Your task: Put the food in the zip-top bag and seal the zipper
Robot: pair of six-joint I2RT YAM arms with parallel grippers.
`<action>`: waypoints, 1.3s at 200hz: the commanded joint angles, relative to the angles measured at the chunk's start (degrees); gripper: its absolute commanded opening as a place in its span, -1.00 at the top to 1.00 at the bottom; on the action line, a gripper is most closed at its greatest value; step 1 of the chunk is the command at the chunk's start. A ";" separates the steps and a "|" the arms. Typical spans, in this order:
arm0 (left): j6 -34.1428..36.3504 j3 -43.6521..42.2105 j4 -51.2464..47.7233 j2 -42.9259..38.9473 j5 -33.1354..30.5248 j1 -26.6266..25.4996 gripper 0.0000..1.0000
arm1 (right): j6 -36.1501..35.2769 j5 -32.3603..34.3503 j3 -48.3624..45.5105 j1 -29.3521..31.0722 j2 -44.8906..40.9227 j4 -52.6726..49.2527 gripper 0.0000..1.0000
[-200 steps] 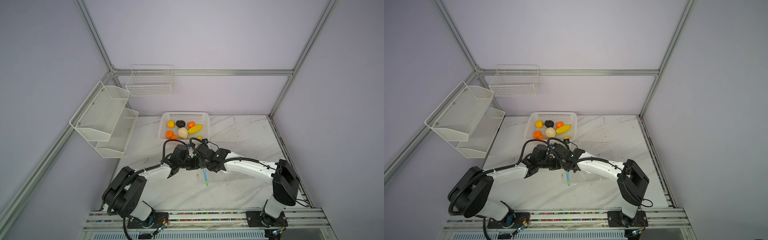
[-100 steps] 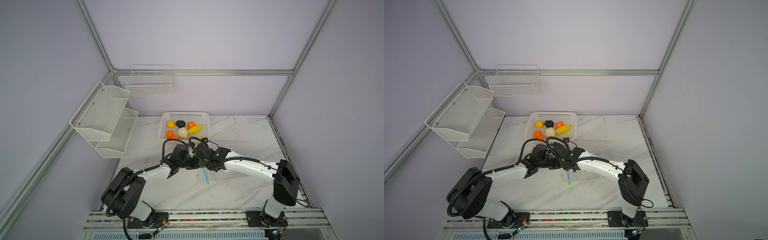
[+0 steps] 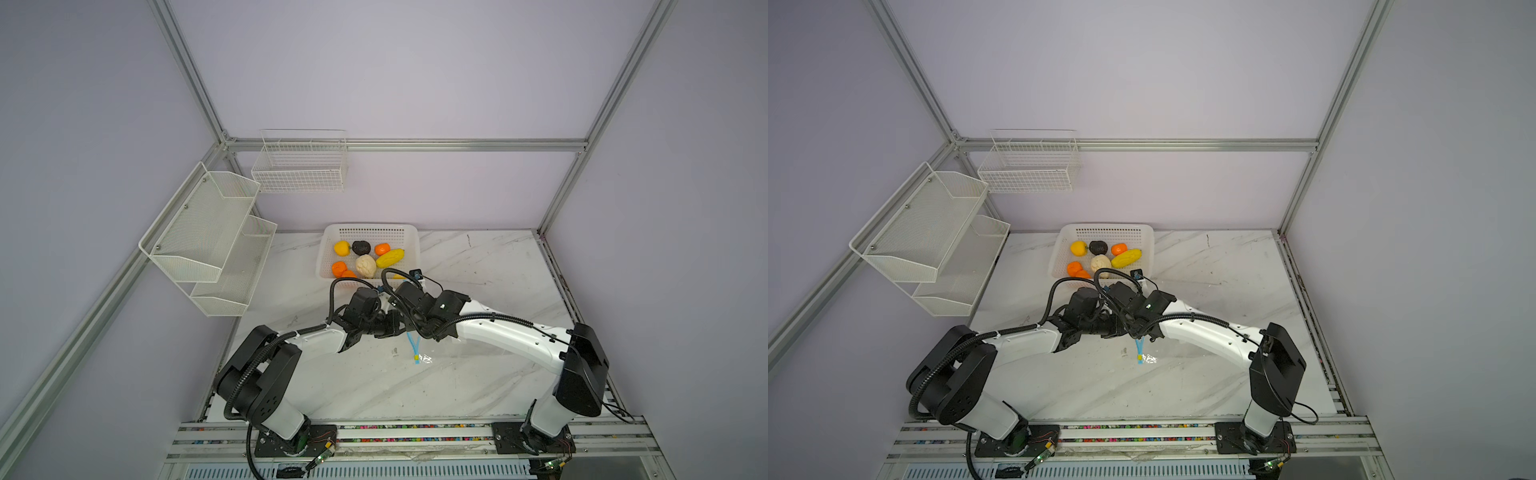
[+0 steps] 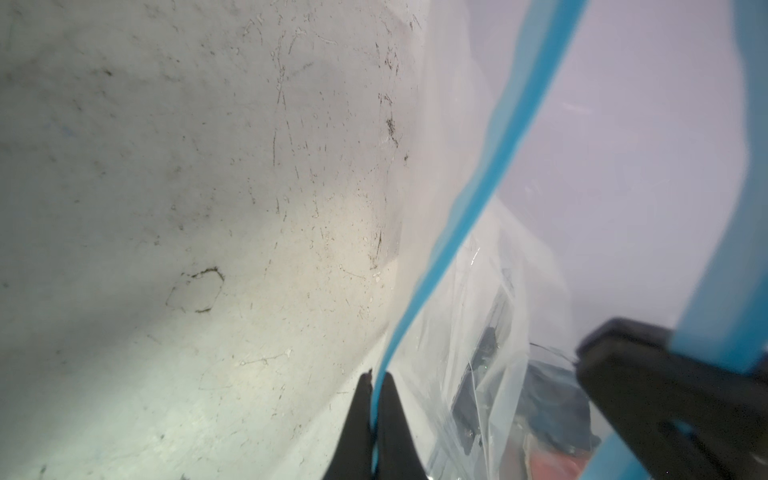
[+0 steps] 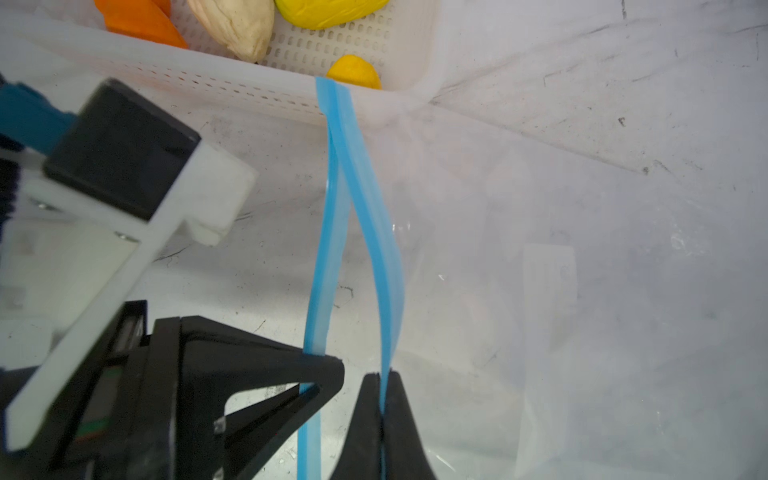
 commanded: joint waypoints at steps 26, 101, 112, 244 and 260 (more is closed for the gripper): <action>-0.58 4.57 2.40 1.84 0.46 -0.27 1.00 | -0.89 1.55 -0.38 0.22 -0.14 -0.56 1.00; 4.65 7.05 -4.73 -0.36 -2.90 -0.27 0.48 | -2.82 -2.38 -2.37 -1.80 1.97 3.49 1.00; 5.39 8.04 -5.65 -0.02 -3.23 -0.27 0.45 | -2.89 -2.94 -2.83 -2.07 2.08 3.88 1.00; 8.57 11.73 -9.70 1.90 -4.98 0.26 0.90 | -3.24 -4.61 -3.56 -3.88 1.03 4.73 1.00; 8.64 11.60 -9.68 1.87 -5.06 0.36 0.94 | -3.52 -4.45 -3.37 -4.12 0.72 4.65 1.00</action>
